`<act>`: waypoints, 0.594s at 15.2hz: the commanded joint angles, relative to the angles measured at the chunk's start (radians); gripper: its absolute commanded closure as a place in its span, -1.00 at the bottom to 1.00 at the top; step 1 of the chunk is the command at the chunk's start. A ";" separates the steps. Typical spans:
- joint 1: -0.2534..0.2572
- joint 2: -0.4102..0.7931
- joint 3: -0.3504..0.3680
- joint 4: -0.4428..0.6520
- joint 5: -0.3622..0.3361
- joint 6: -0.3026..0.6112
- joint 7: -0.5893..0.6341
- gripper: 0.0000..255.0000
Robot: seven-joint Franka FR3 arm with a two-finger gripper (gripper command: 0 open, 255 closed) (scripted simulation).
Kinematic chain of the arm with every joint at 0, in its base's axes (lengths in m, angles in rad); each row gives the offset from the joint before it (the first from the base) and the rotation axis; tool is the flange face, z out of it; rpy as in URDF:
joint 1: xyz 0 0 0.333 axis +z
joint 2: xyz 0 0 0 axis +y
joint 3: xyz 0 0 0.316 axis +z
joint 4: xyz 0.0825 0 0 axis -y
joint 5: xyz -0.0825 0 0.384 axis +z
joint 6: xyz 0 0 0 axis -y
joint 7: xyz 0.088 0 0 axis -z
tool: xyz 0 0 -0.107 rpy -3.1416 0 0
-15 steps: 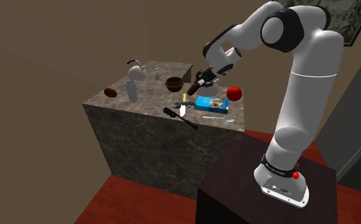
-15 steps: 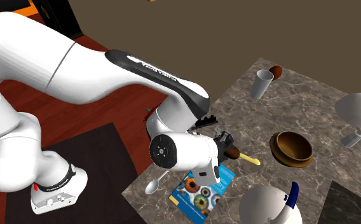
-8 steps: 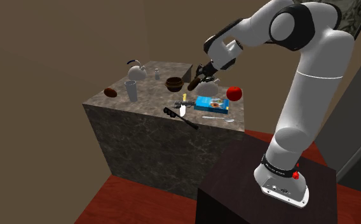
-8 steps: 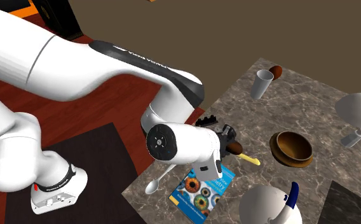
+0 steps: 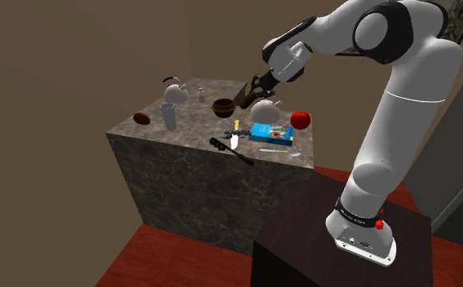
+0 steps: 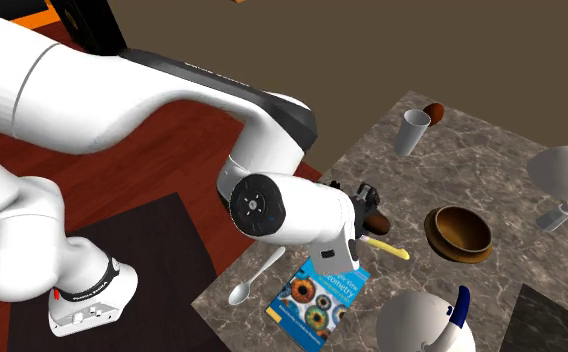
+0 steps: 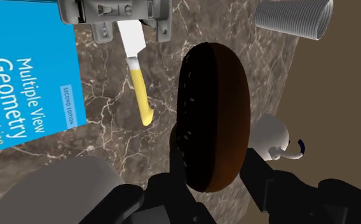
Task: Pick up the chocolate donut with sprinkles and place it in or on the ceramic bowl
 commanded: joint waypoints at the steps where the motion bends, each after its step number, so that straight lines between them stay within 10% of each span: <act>1: -0.003 0.055 -0.003 0.074 -0.005 -0.028 0.022 1.00; 9: -0.054 0.365 -0.005 0.489 -0.004 -0.173 0.135 1.00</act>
